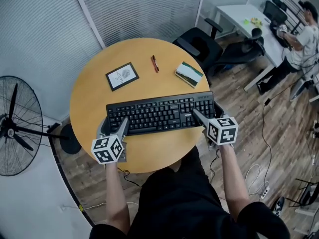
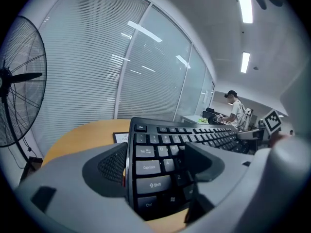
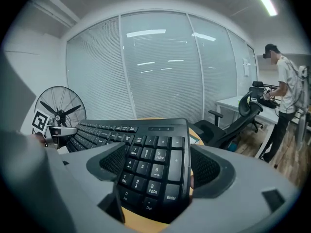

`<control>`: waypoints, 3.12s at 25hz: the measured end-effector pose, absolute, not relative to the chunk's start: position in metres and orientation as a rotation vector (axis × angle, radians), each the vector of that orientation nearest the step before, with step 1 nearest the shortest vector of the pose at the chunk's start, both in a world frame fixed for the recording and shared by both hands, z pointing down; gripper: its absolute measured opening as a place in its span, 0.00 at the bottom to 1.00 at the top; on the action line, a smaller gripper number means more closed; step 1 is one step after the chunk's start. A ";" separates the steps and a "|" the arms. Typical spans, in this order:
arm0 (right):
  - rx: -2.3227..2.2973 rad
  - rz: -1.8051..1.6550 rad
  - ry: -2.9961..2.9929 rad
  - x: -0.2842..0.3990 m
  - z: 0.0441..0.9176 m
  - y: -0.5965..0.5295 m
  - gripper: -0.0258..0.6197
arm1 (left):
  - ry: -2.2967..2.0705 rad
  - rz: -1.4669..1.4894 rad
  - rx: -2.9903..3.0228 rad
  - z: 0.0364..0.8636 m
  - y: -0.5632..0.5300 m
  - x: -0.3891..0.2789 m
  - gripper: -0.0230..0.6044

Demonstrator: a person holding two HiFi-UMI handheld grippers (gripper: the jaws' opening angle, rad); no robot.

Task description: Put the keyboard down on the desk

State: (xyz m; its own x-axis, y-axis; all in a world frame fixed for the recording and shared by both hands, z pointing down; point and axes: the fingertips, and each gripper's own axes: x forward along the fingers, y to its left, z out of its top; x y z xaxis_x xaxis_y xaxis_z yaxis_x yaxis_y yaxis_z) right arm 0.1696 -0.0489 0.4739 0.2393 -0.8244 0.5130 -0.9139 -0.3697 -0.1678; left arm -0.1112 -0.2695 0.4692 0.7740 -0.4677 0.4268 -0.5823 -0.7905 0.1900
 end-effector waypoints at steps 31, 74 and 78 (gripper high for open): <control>1.553 0.759 -2.233 0.192 0.503 -0.225 0.69 | -1.628 0.460 2.165 0.472 -0.221 -0.162 0.60; 1.262 0.937 -2.048 0.187 0.695 -0.237 0.69 | -1.637 0.602 1.882 0.668 -0.193 -0.165 0.60; 1.263 0.947 -2.035 0.189 0.701 -0.234 0.69 | -1.630 0.617 1.880 0.673 -0.194 -0.164 0.60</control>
